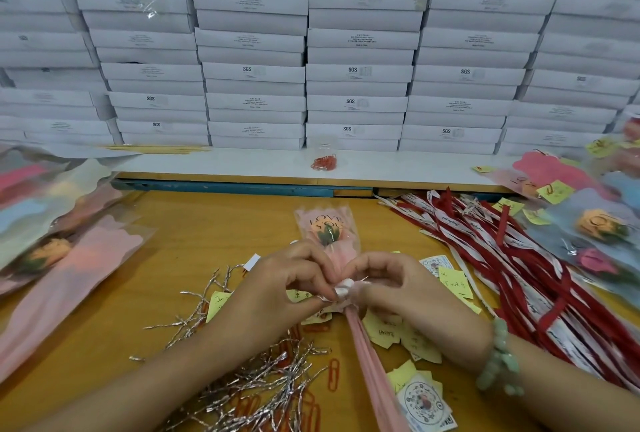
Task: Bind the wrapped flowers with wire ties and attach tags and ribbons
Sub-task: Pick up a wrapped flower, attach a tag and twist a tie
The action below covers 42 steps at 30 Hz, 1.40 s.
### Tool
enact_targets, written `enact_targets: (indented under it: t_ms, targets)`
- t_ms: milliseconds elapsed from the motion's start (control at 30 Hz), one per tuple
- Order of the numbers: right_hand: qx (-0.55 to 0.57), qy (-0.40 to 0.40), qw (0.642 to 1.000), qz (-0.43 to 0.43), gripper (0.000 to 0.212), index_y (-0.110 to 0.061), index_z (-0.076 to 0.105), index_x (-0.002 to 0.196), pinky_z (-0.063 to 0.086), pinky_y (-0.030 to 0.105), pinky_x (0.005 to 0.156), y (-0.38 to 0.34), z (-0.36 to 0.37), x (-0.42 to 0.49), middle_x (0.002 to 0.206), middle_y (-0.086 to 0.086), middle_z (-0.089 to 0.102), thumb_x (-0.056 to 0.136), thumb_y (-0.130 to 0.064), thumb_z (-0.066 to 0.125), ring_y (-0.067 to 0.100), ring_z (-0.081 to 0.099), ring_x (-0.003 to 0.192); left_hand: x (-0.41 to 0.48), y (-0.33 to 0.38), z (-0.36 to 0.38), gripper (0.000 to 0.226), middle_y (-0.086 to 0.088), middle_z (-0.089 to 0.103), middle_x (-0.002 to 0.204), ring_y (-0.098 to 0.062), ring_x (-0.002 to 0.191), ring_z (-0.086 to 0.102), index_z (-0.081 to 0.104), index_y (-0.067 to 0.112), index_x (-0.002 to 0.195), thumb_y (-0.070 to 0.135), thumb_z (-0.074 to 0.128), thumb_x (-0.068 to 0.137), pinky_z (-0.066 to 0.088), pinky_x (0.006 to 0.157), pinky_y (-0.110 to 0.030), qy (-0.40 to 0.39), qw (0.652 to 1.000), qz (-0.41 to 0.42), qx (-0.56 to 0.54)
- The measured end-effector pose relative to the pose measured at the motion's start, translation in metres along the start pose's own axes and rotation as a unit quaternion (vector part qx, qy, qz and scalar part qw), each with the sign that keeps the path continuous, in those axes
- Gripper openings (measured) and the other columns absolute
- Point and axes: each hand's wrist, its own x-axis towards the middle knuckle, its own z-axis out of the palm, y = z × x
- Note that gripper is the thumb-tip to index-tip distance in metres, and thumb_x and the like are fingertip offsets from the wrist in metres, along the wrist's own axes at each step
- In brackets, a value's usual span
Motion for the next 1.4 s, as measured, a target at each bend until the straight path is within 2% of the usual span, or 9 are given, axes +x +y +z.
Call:
enact_targets:
  t_ms: [100, 233, 367, 567, 667, 800, 1233, 1333, 1400]
  targets:
    - [0.046, 0.010, 0.999, 0.017, 0.011, -0.010, 0.073, 0.091, 0.049, 0.018, 0.060, -0.001, -0.002, 0.000, 0.074, -0.001, 0.069, 0.089, -0.018, 0.066, 0.010, 0.061, 0.066, 0.000, 0.001, -0.001, 0.019, 0.009, 0.064, 0.093, -0.009, 0.087, 0.066, 0.074, 0.013, 0.072, -0.005, 0.078, 0.075, 0.052, 0.076, -0.014, -0.002, 1.000, 0.000, 0.009]
    - [0.047, 0.037, 0.998, 0.021, 0.014, -0.007, 0.067, 0.095, 0.049, 0.017, 0.057, 0.000, -0.002, 0.002, 0.083, 0.006, 0.070, 0.082, -0.006, 0.074, 0.013, 0.062, 0.065, 0.000, 0.001, -0.002, 0.017, 0.006, 0.064, 0.094, -0.009, 0.087, 0.065, 0.075, 0.014, 0.071, -0.002, 0.079, 0.074, 0.051, 0.076, -0.014, -0.010, 1.000, -0.008, 0.016]
    - [0.011, 0.086, 0.996, 0.028, 0.015, -0.010, 0.067, 0.094, 0.047, 0.016, 0.054, 0.001, -0.011, 0.004, 0.080, 0.004, 0.071, 0.081, -0.008, 0.075, 0.012, 0.063, 0.066, 0.001, 0.000, -0.005, 0.010, 0.010, 0.062, 0.094, -0.008, 0.096, 0.061, 0.077, 0.015, 0.070, 0.007, 0.083, 0.073, 0.044, 0.080, -0.012, -0.032, 0.998, -0.040, 0.030]
    - [-0.252, 0.138, 0.957, -0.043, 0.020, -0.023, 0.061, 0.086, 0.052, 0.016, 0.067, -0.001, -0.022, 0.005, 0.079, -0.005, 0.067, 0.082, -0.009, 0.075, 0.002, 0.062, 0.071, 0.005, -0.004, -0.013, 0.012, 0.012, 0.063, 0.089, -0.008, 0.088, 0.063, 0.077, 0.019, 0.068, 0.010, 0.084, 0.073, 0.046, 0.079, -0.017, -0.082, 0.993, -0.079, 0.001]
    - [-0.331, 0.120, 0.934, -0.056, 0.021, -0.027, 0.057, 0.087, 0.051, 0.019, 0.073, 0.000, -0.022, 0.003, 0.081, -0.009, 0.065, 0.085, -0.013, 0.072, 0.000, 0.060, 0.076, 0.004, -0.004, -0.015, 0.010, 0.013, 0.066, 0.084, -0.006, 0.082, 0.064, 0.078, 0.018, 0.069, 0.011, 0.084, 0.073, 0.047, 0.076, -0.015, -0.100, 0.991, -0.089, -0.005]
    - [-0.397, 0.109, 0.910, -0.057, 0.019, -0.029, 0.054, 0.090, 0.050, 0.017, 0.073, 0.002, -0.023, 0.002, 0.081, -0.011, 0.061, 0.089, -0.015, 0.067, 0.000, 0.059, 0.076, 0.005, -0.004, -0.016, 0.011, 0.012, 0.067, 0.084, -0.010, 0.082, 0.066, 0.078, 0.023, 0.070, 0.014, 0.084, 0.073, 0.053, 0.080, -0.029, -0.130, 0.986, -0.103, -0.010]
    - [-0.453, 0.086, 0.887, -0.040, 0.013, -0.025, 0.054, 0.093, 0.052, 0.025, 0.075, 0.001, -0.025, 0.003, 0.083, -0.010, 0.061, 0.092, -0.015, 0.061, 0.004, 0.059, 0.078, 0.008, -0.005, -0.027, 0.014, 0.008, 0.067, 0.080, -0.011, 0.080, 0.065, 0.077, 0.030, 0.067, 0.019, 0.086, 0.070, 0.054, 0.081, -0.036, -0.143, 0.981, -0.126, -0.043]
    - [-0.443, 0.080, 0.891, -0.054, 0.012, -0.028, 0.054, 0.095, 0.051, 0.023, 0.071, 0.001, -0.024, 0.003, 0.085, -0.013, 0.061, 0.092, -0.018, 0.061, 0.002, 0.058, 0.078, 0.006, -0.008, -0.027, 0.011, 0.007, 0.068, 0.089, -0.010, 0.086, 0.065, 0.076, 0.031, 0.073, 0.024, 0.085, 0.073, 0.054, 0.083, -0.034, -0.161, 0.978, -0.123, -0.058]
    - [-0.427, 0.081, 0.898, -0.069, 0.008, -0.033, 0.054, 0.097, 0.046, 0.018, 0.070, 0.002, -0.022, 0.002, 0.091, -0.018, 0.059, 0.093, -0.028, 0.058, -0.001, 0.054, 0.083, 0.005, -0.010, -0.024, 0.014, 0.010, 0.067, 0.105, -0.009, 0.100, 0.063, 0.075, 0.034, 0.086, 0.036, 0.082, 0.074, 0.053, 0.086, -0.029, -0.166, 0.976, -0.115, -0.076]
